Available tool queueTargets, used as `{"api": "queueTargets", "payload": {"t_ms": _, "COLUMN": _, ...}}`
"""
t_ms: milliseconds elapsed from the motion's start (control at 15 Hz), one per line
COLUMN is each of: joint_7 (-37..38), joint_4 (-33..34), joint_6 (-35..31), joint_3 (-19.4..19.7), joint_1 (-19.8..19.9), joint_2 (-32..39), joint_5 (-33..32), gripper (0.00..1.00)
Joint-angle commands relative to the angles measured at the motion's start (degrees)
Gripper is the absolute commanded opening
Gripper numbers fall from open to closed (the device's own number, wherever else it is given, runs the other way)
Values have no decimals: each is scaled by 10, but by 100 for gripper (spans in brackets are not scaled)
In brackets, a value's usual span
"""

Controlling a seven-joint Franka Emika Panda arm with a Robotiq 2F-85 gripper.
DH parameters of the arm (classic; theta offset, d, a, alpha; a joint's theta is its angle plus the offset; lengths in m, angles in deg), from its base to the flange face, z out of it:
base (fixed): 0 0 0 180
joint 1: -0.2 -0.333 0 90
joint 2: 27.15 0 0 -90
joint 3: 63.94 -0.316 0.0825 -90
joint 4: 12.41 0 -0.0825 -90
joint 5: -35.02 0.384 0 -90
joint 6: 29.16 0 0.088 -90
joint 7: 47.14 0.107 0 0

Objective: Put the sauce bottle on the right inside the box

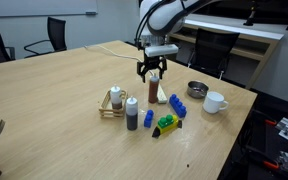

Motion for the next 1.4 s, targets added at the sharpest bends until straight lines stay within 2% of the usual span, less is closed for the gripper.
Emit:
{"api": "queueTargets", "payload": {"t_ms": 0, "joint_7": 15, "joint_4": 7, "joint_6": 11, "joint_3": 14, "joint_1": -7, "joint_2": 4, "joint_5": 9, "gripper": 100}}
{"api": "queueTargets", "payload": {"t_ms": 467, "joint_7": 11, "joint_4": -13, "joint_6": 4, "joint_3": 16, "joint_1": -3, "joint_2": 2, "joint_5": 12, "gripper": 98}}
{"api": "queueTargets", "payload": {"t_ms": 600, "joint_7": 13, "joint_4": -16, "joint_6": 3, "joint_3": 17, "joint_1": -3, "joint_2": 3, "joint_5": 12, "gripper": 87}}
{"api": "queueTargets", "payload": {"t_ms": 733, "joint_7": 13, "joint_4": -19, "joint_6": 0, "joint_3": 17, "joint_1": -2, "joint_2": 4, "joint_5": 13, "gripper": 60}}
{"api": "queueTargets", "payload": {"t_ms": 1067, "joint_7": 8, "joint_4": -18, "joint_6": -8, "joint_3": 15, "joint_1": -1, "joint_2": 5, "joint_5": 20, "gripper": 28}}
{"api": "queueTargets", "payload": {"t_ms": 1333, "joint_7": 10, "joint_4": -16, "joint_6": 6, "joint_3": 15, "joint_1": -3, "joint_2": -3, "joint_5": 21, "gripper": 28}}
